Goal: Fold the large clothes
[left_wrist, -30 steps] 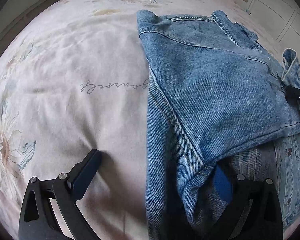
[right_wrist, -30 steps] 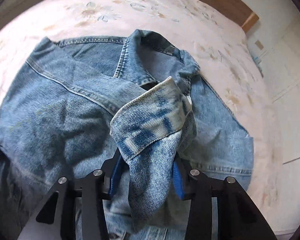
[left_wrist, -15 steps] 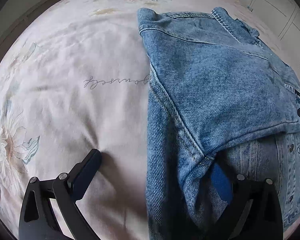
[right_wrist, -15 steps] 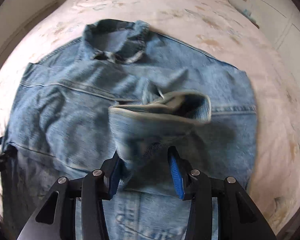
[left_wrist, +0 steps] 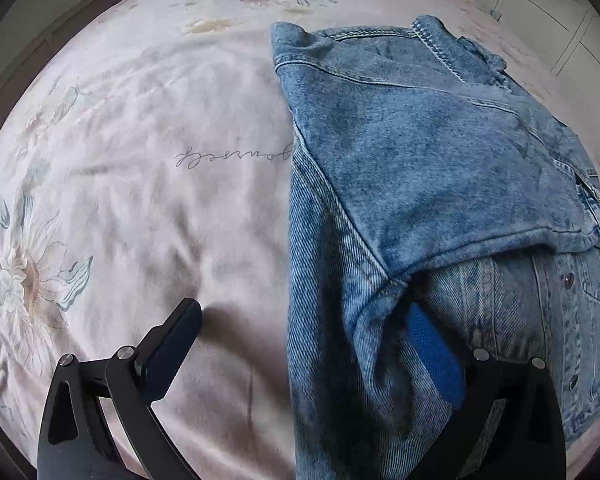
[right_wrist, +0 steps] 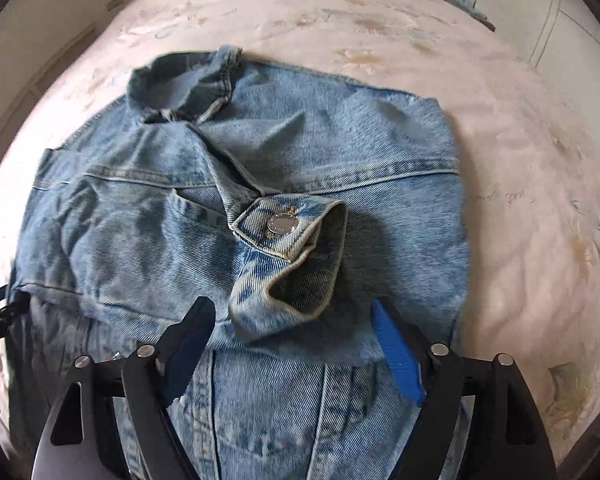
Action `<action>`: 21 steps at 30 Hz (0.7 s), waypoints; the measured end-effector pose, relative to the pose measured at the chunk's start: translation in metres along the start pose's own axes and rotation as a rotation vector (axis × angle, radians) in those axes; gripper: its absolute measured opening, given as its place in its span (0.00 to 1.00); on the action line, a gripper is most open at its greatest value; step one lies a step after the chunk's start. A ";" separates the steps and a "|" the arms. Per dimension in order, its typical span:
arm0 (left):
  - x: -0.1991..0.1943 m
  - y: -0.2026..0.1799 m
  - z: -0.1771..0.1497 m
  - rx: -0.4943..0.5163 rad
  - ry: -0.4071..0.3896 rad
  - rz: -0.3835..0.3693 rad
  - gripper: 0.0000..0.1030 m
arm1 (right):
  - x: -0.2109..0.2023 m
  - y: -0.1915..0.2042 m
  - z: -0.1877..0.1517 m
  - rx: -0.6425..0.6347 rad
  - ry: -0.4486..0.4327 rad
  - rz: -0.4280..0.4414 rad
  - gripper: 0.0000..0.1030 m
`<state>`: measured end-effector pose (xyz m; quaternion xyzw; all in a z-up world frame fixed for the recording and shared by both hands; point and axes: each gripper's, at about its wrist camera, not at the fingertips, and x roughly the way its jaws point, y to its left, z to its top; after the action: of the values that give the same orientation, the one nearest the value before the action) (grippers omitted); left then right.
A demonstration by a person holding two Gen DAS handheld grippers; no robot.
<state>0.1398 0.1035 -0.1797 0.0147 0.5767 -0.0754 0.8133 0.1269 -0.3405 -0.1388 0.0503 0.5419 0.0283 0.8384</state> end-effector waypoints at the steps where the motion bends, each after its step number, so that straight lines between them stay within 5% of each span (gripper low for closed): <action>1: -0.004 0.001 -0.005 0.003 0.005 -0.004 0.98 | -0.010 -0.007 -0.007 0.002 -0.008 0.006 0.79; 13: -0.047 0.002 -0.081 0.020 0.096 -0.043 0.98 | -0.053 -0.112 -0.117 0.195 0.099 -0.059 0.80; 21: -0.044 -0.010 -0.106 -0.037 0.175 -0.113 0.98 | -0.058 -0.109 -0.165 0.199 0.146 0.012 0.80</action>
<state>0.0252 0.1103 -0.1726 -0.0262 0.6467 -0.1088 0.7545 -0.0482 -0.4458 -0.1660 0.1342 0.6014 -0.0170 0.7875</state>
